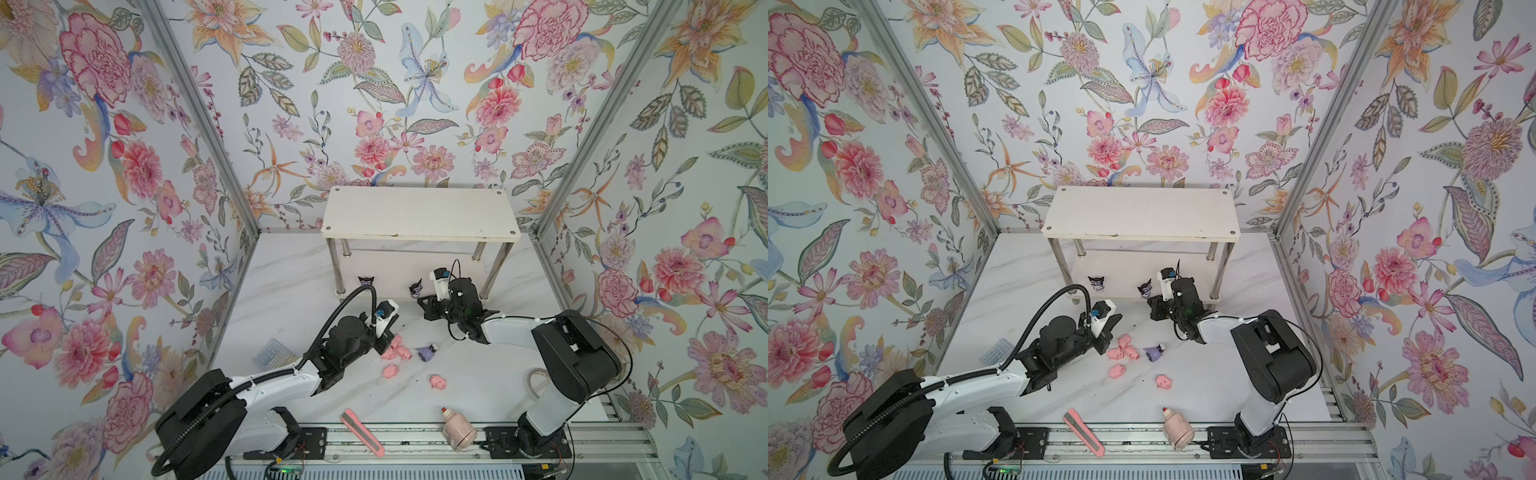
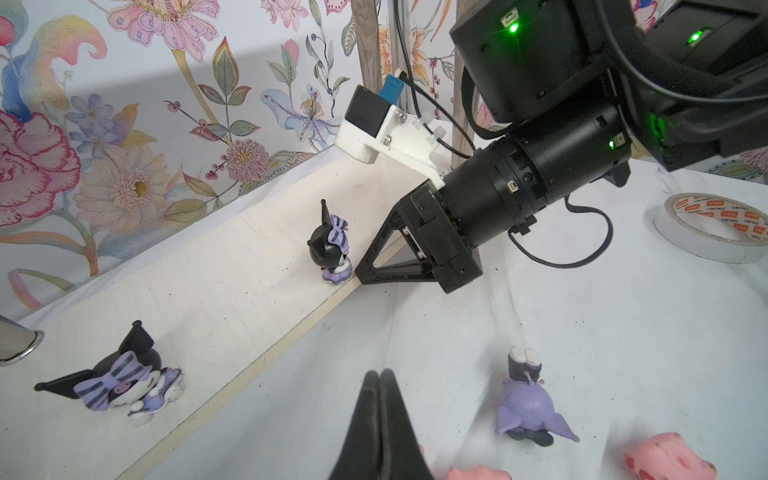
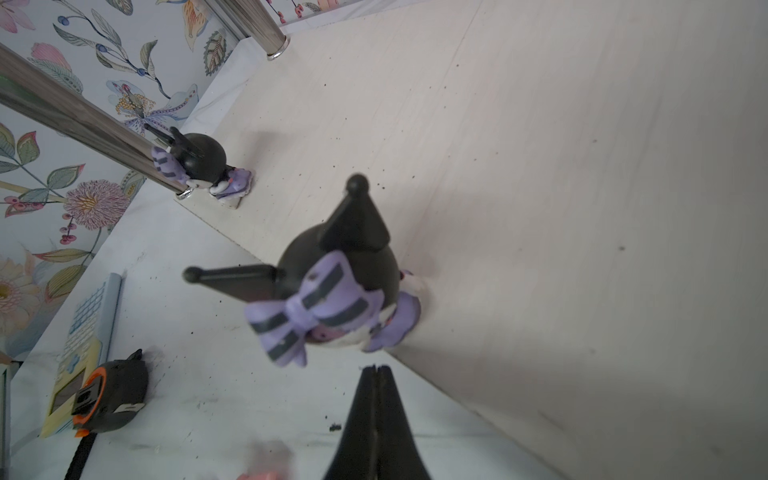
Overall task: Place and organize the plastic toys onto the shelf
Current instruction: 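Withdraw the left gripper while the right gripper reaches toward the shelf figures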
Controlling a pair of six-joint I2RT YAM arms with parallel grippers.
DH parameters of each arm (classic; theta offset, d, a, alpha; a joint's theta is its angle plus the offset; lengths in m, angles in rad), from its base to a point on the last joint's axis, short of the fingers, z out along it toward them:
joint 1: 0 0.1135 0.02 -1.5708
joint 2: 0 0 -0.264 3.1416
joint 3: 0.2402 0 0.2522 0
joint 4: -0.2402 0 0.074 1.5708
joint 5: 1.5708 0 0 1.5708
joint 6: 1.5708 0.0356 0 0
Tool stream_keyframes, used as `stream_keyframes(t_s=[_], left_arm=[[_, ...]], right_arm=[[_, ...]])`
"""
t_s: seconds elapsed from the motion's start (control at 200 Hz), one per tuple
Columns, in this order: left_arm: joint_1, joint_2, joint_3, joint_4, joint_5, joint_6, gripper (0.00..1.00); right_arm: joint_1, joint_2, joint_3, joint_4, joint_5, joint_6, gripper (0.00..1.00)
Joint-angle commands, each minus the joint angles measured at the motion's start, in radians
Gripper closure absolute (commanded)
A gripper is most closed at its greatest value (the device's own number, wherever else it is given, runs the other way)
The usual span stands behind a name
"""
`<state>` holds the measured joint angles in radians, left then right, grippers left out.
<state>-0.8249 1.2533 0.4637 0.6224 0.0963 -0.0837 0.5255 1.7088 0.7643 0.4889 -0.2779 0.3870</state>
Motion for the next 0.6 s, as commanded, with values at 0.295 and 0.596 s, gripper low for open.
stream_keyframes(t_s=[0.295, 0.596], left_arm=[[0.004, -0.070, -0.015, 0.024, -0.107, 0.004, 0.99], [0.032, -0.143, -0.057, 0.015, -0.142, -0.001, 0.99]], right_arm=[[-0.004, 0.068, 0.054, 0.074, -0.030, 0.034, 1.00], [0.005, 0.104, 0.079, 0.091, -0.045, 0.055, 1.00]])
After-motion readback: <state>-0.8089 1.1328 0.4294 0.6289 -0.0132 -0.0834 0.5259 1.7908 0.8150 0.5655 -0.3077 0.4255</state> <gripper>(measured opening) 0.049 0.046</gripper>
